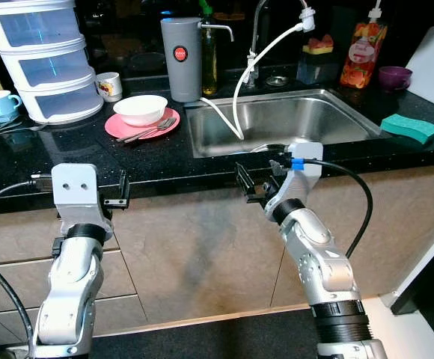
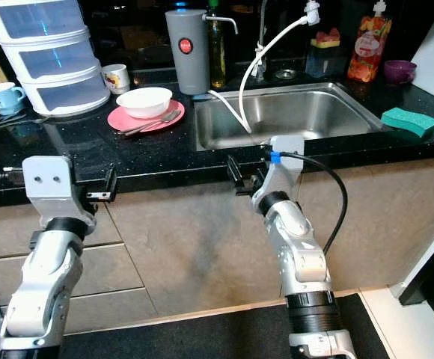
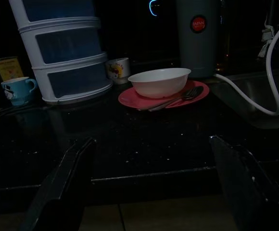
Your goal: Kitchen organization
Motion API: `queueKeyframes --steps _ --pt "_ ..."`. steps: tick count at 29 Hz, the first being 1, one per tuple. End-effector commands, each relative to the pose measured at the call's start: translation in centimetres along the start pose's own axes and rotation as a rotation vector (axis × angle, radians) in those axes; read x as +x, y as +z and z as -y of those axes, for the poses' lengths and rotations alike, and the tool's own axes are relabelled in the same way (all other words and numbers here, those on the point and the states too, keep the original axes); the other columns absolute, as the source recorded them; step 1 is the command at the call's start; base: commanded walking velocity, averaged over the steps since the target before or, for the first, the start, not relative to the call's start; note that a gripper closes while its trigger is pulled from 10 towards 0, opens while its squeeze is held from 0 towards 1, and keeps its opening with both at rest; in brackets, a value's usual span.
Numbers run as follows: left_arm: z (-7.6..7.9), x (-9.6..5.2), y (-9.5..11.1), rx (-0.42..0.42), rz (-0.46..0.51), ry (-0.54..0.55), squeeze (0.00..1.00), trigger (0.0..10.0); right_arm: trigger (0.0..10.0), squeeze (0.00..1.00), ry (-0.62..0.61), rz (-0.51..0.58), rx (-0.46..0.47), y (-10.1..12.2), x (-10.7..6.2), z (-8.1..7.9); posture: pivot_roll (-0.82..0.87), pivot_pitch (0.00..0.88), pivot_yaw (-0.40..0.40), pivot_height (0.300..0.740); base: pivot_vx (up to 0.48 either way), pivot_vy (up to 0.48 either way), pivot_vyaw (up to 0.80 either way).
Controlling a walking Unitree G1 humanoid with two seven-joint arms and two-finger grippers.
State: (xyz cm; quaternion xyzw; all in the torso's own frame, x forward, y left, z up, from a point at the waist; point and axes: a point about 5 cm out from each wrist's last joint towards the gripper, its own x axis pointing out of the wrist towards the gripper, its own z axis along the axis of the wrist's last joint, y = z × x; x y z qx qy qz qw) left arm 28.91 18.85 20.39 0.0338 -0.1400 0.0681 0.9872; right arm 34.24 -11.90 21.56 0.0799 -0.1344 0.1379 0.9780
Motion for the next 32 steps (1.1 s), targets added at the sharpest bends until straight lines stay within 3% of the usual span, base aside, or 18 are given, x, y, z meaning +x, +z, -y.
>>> queueKeyframes --steps 1,32 --pt "-0.75 -0.07 0.27 0.019 0.003 0.027 0.0 10.0 10.0 0.0 0.012 0.003 0.018 0.22 -0.05 -0.38 0.03 0.017 0.038 0.74 0.259 0.0 0.0" --pt "-0.68 -0.09 0.21 0.012 -0.012 0.023 0.0 10.0 10.0 0.0 0.014 -0.03 0.042 -0.49 -0.43 -0.69 0.03 0.02 0.045 0.74 0.287 0.0 0.0"
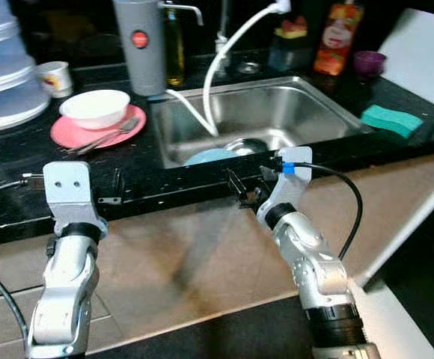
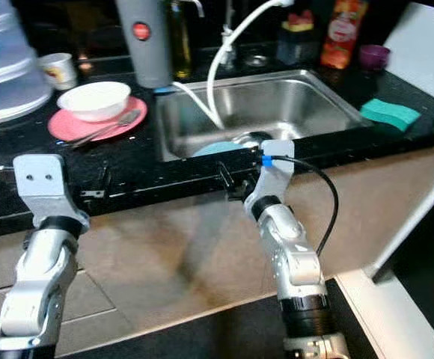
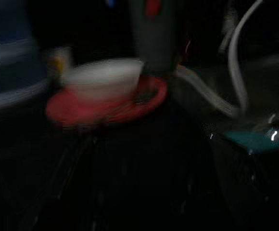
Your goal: Kitchen organization
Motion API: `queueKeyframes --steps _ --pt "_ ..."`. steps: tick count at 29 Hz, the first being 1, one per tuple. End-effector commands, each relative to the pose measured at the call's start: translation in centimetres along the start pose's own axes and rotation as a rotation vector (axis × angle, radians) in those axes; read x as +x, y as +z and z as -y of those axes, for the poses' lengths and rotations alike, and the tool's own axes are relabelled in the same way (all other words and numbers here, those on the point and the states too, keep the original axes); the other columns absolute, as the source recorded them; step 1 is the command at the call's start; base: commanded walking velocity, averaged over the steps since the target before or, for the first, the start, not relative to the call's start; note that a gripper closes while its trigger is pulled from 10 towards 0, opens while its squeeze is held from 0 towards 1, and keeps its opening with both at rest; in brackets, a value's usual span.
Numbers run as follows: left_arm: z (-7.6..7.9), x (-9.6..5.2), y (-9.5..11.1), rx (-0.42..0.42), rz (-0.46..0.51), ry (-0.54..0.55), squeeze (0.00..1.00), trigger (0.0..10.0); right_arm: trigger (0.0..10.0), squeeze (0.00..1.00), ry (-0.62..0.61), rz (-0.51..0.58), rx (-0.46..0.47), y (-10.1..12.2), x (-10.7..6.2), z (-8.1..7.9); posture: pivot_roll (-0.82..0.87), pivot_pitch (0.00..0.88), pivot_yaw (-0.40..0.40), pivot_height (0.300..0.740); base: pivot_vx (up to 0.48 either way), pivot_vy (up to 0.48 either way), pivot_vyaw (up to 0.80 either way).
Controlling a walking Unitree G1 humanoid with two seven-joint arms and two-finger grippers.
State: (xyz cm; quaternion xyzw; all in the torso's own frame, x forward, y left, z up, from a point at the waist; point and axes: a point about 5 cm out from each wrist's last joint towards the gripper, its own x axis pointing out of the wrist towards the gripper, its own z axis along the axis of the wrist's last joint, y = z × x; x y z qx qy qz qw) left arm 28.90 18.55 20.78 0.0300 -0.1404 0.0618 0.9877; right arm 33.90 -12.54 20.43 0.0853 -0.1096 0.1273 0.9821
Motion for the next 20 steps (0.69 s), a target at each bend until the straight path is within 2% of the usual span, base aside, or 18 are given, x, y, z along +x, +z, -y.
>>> queueKeyframes --steps 1,20 --pt "-0.94 -0.16 -0.18 0.022 -0.012 0.032 0.0 10.0 10.0 0.0 0.041 0.015 0.029 0.36 0.28 -1.36 0.03 0.016 0.048 0.74 0.292 0.0 0.0" --pt "-0.66 0.06 0.18 0.022 -0.002 0.019 0.0 10.0 10.0 0.0 0.024 0.013 0.046 0.21 0.19 -0.94 0.04 0.015 0.052 0.74 0.294 0.0 0.0"
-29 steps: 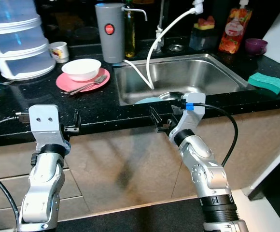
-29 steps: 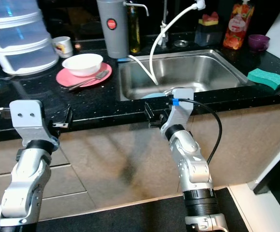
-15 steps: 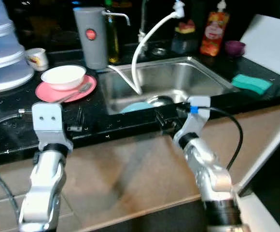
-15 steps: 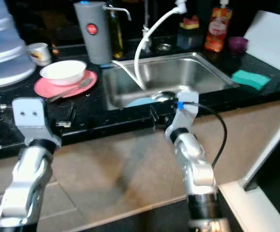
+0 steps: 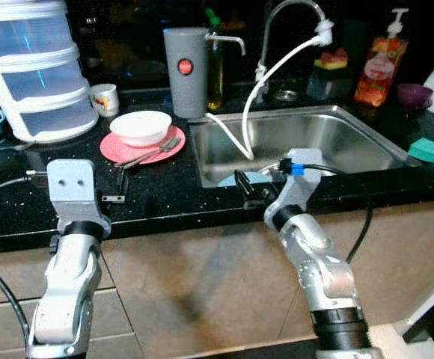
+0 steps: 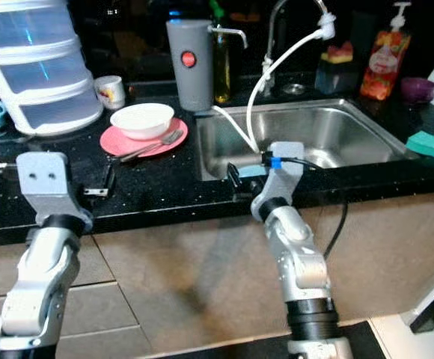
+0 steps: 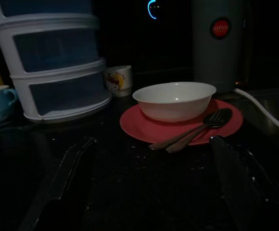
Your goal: Kitchen organization
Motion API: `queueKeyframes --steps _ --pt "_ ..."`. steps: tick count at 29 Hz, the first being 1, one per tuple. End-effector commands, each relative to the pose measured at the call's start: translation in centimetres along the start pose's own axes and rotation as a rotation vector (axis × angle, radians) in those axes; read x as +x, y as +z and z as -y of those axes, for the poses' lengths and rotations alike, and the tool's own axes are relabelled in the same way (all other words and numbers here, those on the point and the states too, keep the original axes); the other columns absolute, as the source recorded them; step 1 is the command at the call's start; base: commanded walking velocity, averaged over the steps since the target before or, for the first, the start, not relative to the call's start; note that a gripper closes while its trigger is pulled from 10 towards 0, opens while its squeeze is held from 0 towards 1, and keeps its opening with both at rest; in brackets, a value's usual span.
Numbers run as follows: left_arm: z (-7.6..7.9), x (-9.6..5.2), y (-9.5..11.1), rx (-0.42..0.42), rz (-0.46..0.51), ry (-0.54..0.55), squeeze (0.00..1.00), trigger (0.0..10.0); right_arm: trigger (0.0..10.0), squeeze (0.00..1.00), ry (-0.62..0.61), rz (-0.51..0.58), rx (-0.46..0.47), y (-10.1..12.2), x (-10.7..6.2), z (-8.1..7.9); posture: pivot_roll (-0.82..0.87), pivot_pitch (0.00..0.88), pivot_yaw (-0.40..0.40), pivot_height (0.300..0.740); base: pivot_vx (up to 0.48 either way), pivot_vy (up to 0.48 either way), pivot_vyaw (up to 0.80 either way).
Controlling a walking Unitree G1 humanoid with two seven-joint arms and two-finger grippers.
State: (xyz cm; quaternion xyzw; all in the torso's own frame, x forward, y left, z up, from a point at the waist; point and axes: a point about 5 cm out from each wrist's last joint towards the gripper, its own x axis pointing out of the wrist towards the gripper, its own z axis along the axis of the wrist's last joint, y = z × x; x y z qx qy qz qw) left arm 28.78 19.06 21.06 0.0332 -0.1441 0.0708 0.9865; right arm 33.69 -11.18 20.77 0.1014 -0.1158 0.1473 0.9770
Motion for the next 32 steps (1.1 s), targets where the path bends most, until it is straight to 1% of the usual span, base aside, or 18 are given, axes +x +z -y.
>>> queueKeyframes --steps 1,10,32 --pt "-0.16 0.05 -0.05 0.014 -0.008 0.002 0.0 10.0 10.0 0.0 -0.012 -0.001 0.011 0.1 0.0 0.41 0.04 0.016 0.052 0.74 0.292 0.0 0.0" --pt "-0.16 0.07 0.16 0.026 0.001 -0.004 0.0 10.0 10.0 0.0 0.005 -0.004 -0.004 0.07 0.09 0.07 0.04 0.019 0.05 0.74 0.288 0.0 0.0" --pt "-0.05 0.08 0.28 0.026 0.006 -0.002 0.0 10.0 10.0 0.0 0.005 -0.006 0.013 0.12 0.08 0.12 0.04 0.021 0.043 0.74 0.291 0.0 0.0"
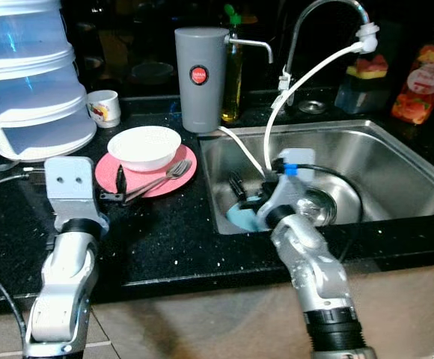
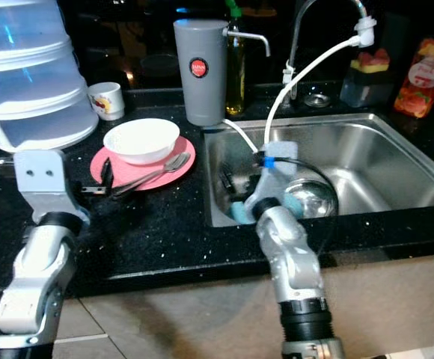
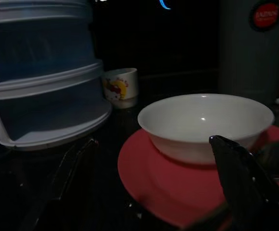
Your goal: Kitchen organization
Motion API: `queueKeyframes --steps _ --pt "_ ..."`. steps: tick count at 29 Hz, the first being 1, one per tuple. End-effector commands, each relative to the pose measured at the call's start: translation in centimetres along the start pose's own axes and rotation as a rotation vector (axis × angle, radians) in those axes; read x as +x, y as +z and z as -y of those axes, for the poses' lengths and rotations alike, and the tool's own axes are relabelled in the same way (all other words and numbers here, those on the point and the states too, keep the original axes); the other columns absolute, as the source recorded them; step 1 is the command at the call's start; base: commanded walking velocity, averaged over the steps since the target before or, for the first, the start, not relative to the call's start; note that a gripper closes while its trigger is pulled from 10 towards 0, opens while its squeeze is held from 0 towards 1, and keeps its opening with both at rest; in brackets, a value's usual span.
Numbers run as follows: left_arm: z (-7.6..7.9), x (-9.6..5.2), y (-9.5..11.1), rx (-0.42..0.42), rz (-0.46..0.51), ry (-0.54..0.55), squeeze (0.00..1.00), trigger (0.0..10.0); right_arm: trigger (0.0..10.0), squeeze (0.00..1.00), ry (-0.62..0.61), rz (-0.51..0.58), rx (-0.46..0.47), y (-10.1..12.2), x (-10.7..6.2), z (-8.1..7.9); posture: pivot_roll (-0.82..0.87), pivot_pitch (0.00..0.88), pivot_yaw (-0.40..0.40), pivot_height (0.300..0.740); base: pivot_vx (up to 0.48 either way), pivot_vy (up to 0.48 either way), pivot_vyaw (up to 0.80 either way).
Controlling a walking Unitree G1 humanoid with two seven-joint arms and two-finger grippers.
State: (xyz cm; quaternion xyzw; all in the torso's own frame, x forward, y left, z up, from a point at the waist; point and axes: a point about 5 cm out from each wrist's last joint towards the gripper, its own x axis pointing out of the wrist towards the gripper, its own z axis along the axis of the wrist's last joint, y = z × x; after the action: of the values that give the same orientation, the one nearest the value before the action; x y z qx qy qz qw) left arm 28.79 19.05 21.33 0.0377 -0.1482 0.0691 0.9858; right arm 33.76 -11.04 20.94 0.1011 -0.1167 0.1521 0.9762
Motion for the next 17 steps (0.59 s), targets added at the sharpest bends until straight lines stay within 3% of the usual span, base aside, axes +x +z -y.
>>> queueKeyframes --steps 1,5,17 --pt "-0.07 -0.01 0.03 0.018 -0.003 0.003 0.0 10.0 10.0 0.0 -0.004 -0.007 0.013 0.0 -0.06 0.26 0.04 0.021 0.043 0.74 0.289 0.0 0.0" --pt "-0.08 -0.01 0.05 0.021 -0.003 0.002 0.0 10.0 10.0 0.0 -0.003 -0.008 0.013 0.0 -0.05 0.25 0.04 0.021 0.043 0.74 0.285 0.0 0.0" --pt "-0.66 0.14 0.61 0.044 0.02 0.046 0.0 10.0 10.0 0.0 -0.008 -0.004 0.021 0.05 0.0 0.34 0.05 0.024 0.037 0.74 0.0 0.0 0.0"
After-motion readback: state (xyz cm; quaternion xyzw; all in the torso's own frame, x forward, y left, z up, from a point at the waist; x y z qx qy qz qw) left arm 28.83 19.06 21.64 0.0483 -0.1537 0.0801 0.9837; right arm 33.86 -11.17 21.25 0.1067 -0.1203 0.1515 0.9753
